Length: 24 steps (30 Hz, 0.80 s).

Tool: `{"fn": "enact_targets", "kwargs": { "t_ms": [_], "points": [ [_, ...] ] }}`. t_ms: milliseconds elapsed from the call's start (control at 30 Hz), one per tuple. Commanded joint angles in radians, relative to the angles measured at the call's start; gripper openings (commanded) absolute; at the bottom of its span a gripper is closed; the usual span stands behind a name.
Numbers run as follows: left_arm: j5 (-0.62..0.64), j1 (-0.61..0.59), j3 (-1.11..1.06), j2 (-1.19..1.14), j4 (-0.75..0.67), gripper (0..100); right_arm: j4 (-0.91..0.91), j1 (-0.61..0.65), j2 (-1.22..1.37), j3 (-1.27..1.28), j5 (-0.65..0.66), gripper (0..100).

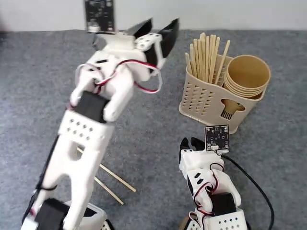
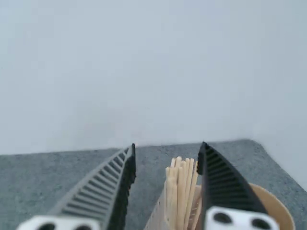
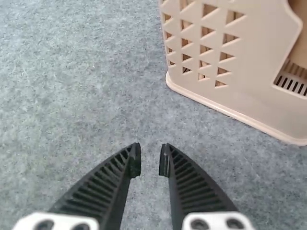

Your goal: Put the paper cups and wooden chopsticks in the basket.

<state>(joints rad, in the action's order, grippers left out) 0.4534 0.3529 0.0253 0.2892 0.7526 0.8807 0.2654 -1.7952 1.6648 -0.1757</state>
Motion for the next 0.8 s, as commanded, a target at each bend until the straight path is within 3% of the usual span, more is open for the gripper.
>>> {"fn": "enact_targets", "kwargs": {
  "t_ms": [0,133,300,467,600,767],
  "points": [
    [0.011,-0.061,0.059,0.104,0.178,21,-0.015,0.007,-0.001,0.018,0.017,7.9],
    [0.000,-0.199,0.059,0.120,0.361,21,-0.013,0.007,0.001,0.018,0.017,7.9],
    [-0.124,-0.385,0.058,0.118,0.649,21,-0.012,0.007,0.001,0.018,0.017,7.9],
    [-0.172,-0.519,0.018,0.107,0.884,21,-0.012,0.007,0.001,0.018,0.017,7.9],
    [-0.198,-0.597,-0.097,0.057,0.939,21,-0.012,0.007,0.001,0.018,0.017,7.9],
    [-0.201,-0.640,-0.277,-0.041,0.867,21,-0.012,0.007,0.002,0.018,0.017,7.9]
  ]
}}
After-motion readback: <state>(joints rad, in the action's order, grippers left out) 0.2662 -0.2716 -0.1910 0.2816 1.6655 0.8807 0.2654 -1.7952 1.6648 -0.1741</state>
